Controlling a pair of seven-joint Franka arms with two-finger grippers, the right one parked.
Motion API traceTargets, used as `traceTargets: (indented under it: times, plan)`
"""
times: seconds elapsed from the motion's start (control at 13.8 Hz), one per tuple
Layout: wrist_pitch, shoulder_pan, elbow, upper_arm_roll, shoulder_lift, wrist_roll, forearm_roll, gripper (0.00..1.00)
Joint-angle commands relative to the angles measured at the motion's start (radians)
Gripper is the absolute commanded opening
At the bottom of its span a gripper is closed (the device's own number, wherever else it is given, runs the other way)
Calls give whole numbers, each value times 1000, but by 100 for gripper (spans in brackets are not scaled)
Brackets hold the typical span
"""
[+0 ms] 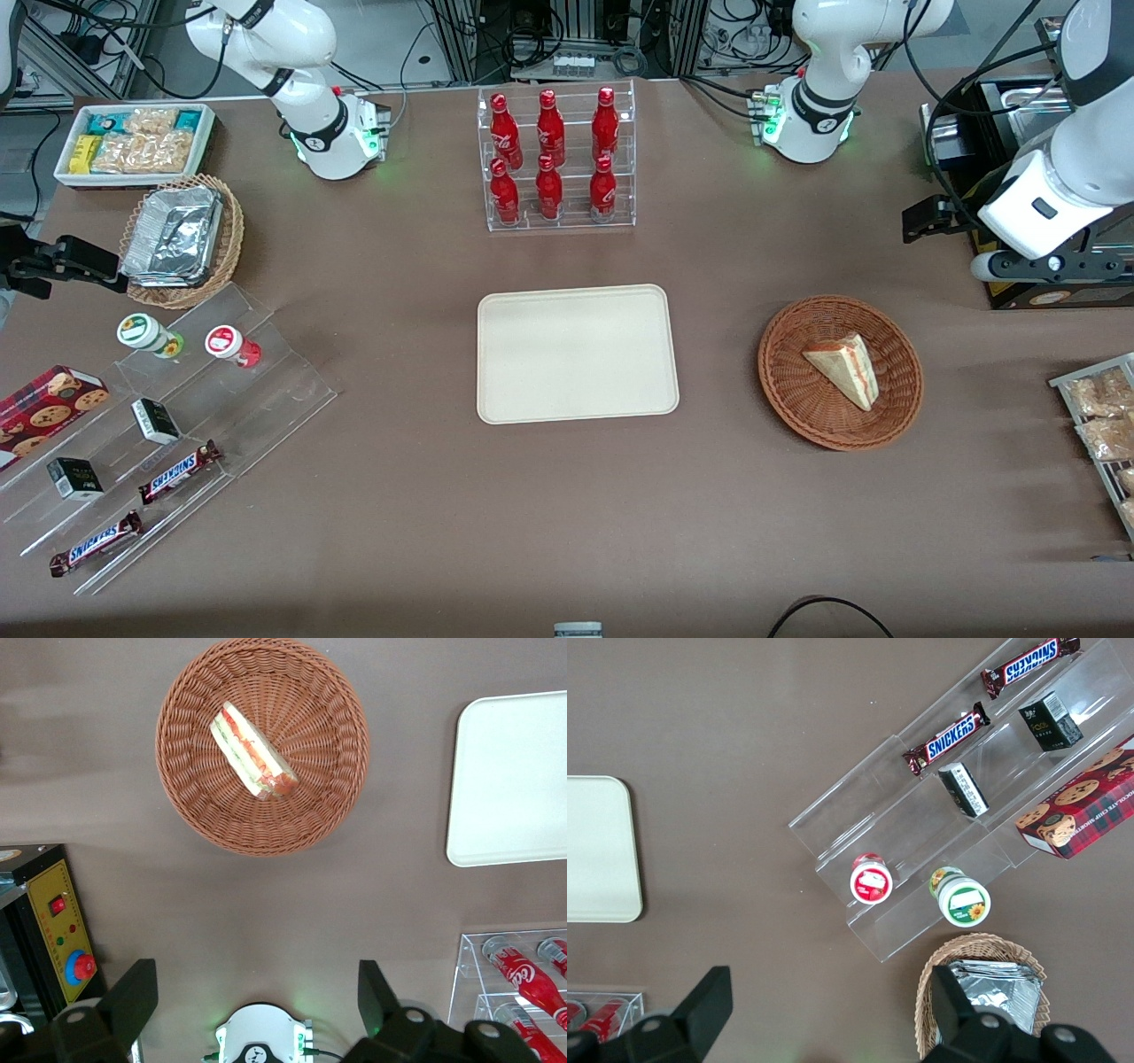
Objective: Place sandwich from basket to tray
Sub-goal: 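Move the open left gripper over the wrapped sandwich in the wicker basket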
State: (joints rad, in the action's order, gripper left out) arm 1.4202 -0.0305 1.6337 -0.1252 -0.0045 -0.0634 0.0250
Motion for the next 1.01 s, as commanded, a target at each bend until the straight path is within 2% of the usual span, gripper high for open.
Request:
traceTargets:
  times: [0.0, 0.22, 0.43, 0.94]
  plan:
    - [-4, 15, -22, 7, 8, -21, 16, 100]
    - [29, 15, 3, 7, 14, -12, 3, 100]
    - [115, 15, 87, 9, 15, -16, -2, 100]
    - [437, 8, 342, 13, 55, -26, -5, 100]
